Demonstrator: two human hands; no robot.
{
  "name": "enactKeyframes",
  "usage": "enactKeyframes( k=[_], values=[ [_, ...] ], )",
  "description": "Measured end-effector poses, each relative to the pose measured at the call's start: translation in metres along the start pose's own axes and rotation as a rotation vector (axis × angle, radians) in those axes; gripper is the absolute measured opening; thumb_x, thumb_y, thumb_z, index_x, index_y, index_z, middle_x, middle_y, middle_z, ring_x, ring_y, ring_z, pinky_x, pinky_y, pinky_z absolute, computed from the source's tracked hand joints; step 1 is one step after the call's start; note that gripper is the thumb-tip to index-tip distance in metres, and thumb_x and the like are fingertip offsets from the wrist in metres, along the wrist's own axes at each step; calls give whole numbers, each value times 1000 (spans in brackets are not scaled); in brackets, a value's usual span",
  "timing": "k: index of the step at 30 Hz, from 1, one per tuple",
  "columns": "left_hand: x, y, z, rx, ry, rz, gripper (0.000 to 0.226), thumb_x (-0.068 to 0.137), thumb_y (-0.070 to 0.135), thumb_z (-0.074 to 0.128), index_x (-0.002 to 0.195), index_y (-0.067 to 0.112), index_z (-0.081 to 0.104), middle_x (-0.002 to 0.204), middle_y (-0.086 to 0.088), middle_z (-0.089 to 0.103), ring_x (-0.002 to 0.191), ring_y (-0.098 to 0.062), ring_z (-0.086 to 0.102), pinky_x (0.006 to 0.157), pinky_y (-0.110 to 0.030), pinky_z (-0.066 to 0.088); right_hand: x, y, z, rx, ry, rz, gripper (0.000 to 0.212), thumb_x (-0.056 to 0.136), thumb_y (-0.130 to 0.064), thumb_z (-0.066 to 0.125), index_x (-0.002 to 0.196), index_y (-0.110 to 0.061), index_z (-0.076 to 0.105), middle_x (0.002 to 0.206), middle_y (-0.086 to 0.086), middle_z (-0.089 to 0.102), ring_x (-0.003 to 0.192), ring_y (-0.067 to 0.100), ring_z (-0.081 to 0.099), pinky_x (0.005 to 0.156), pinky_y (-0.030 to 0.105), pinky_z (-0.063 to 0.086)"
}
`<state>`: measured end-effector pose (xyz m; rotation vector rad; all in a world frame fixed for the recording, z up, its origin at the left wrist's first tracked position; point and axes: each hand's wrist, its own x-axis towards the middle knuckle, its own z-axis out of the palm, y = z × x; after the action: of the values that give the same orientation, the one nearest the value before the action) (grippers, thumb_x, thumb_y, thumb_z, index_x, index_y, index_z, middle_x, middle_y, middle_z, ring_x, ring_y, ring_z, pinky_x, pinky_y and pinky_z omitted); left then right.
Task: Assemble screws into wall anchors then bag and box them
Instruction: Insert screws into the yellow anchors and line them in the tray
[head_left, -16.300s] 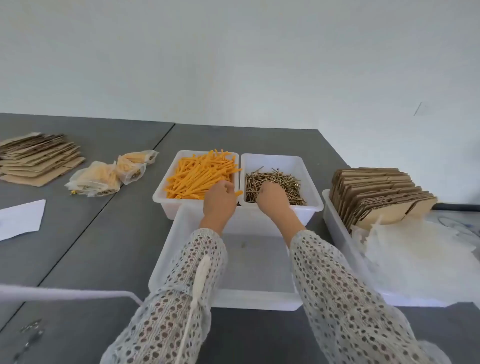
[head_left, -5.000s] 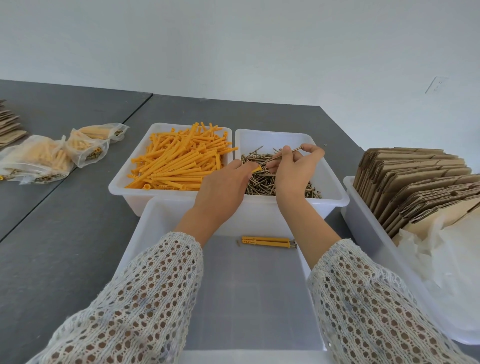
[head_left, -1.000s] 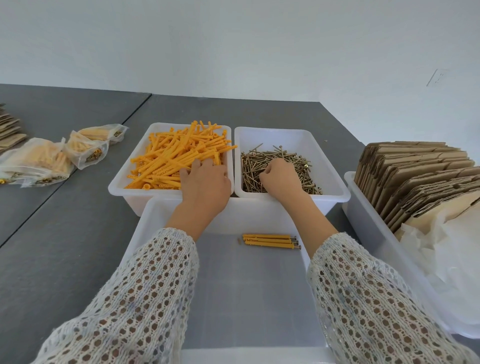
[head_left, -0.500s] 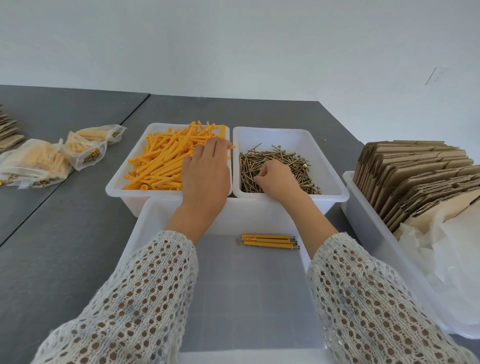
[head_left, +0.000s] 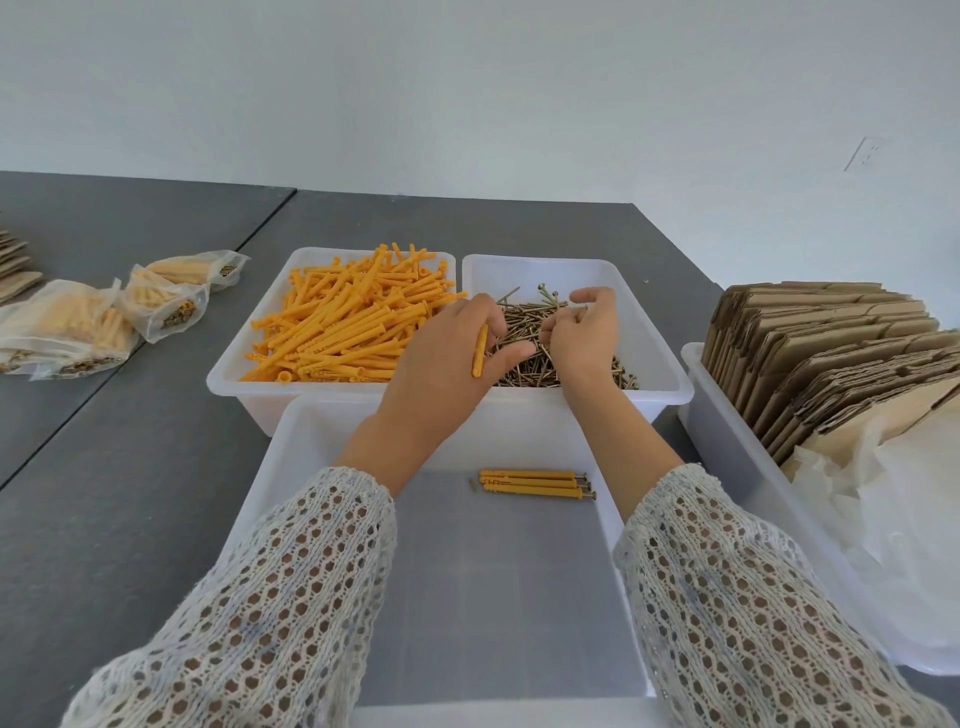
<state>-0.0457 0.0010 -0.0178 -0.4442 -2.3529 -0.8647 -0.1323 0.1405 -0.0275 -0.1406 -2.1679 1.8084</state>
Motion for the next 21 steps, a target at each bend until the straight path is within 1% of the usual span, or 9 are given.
enactKeyframes(
  k=[3,5,7,10,13,15,16,18,21],
  values=[
    [-3,7,1,-83,23,-58,54,101,53,33,77,10,57,63,1,53,60,-20,51,59,-41,43,-2,-1,0,115,29,12,32,92,8,32,116,-12,43,75,4,63,68,16,60,61,16,50],
    [-4,13,1,-111,1,-171,71,97,62,19,67,14,63,56,4,57,59,-17,57,62,-40,48,-2,-1,1,164,75,14,26,98,0,37,117,-16,44,76,1,66,66,11,59,64,15,48],
    [-3,16,2,-67,-32,-290,83,88,72,6,55,22,64,54,6,61,58,-8,59,64,-30,46,-3,-2,2,212,112,13,24,101,-4,37,116,-21,46,77,-1,67,67,9,59,69,18,48],
    [1,18,3,-161,-68,-369,90,87,74,-1,48,22,62,50,8,60,54,-4,57,65,-26,39,-4,-4,5,264,100,29,30,101,-3,31,117,-16,53,70,0,60,62,8,54,62,15,46],
    [4,19,3,-353,-94,-450,92,89,71,-2,53,20,66,45,6,53,47,-2,51,66,-29,39,-4,-4,10,285,79,54,32,102,-4,27,107,-9,58,69,1,47,58,11,43,59,26,42],
    [7,19,1,-437,-128,-526,99,85,75,-7,59,22,72,51,4,57,49,0,52,64,-28,38,-4,-4,13,266,81,62,30,103,-8,26,94,-12,54,74,0,46,64,14,41,68,34,39],
    [8,18,0,-471,-138,-554,100,86,75,-8,64,22,75,55,4,60,52,0,54,63,-28,39,-4,-5,13,268,78,75,28,104,-12,27,89,-15,50,76,0,45,66,14,40,71,34,38],
    [10,17,-1,-510,-140,-584,96,94,68,-3,75,21,78,63,3,65,60,-3,57,64,-26,40,-3,-6,12,296,63,118,28,106,-20,28,82,-17,41,72,0,41,61,13,38,62,30,38],
    [8,15,2,-460,-123,-525,65,108,47,19,96,18,77,79,-2,69,71,-9,58,67,-25,42,-3,-8,9,377,-15,186,31,106,-19,28,75,-16,35,59,-2,33,48,12,29,42,21,31]
  ],
)
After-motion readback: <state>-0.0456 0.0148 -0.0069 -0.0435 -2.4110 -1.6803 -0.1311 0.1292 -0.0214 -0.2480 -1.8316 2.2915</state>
